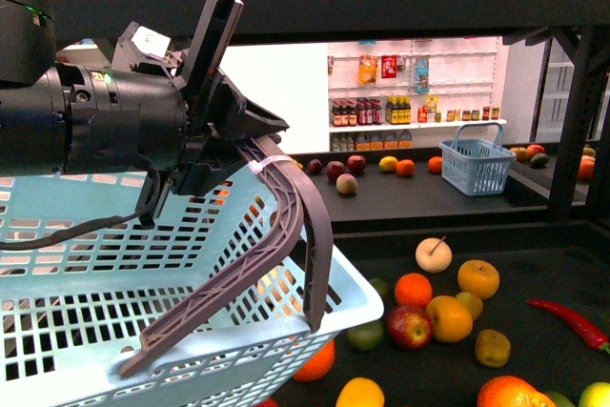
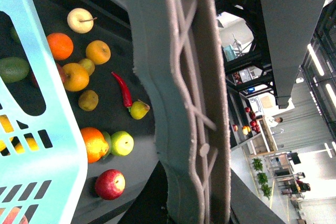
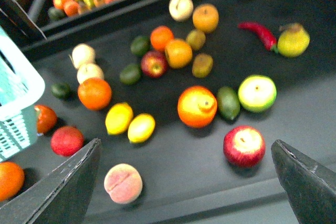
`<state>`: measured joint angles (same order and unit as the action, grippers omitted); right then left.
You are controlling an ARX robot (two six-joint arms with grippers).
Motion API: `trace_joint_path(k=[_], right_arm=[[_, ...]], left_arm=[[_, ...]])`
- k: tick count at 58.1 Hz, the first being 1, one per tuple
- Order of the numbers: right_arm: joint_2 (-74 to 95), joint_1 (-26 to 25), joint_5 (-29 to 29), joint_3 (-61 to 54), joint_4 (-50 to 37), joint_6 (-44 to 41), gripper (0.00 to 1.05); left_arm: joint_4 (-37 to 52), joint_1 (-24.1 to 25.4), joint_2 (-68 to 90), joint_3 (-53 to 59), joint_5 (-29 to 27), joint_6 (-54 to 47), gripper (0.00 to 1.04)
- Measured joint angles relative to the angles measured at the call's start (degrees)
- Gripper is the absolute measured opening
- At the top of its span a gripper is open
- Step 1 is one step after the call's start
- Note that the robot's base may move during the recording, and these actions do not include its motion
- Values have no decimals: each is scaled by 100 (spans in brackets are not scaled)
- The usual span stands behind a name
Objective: Pick lemon from shelf
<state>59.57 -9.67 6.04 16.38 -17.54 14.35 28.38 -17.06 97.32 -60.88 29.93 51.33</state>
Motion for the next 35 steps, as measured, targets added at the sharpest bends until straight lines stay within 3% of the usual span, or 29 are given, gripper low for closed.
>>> trace_joint_path(k=[6,17,35], right_arm=[[1794,61,-33,627,140,302,97],[4660,356,-494,2966,713,1064,97],[6898,992,-726,5272,1794,2339,97]], left_arm=[[0,2,9,-2,-15,-17,10],[0,-4,13,-4,0,-20,10],[0,-4,13,-4,0,-22,10]])
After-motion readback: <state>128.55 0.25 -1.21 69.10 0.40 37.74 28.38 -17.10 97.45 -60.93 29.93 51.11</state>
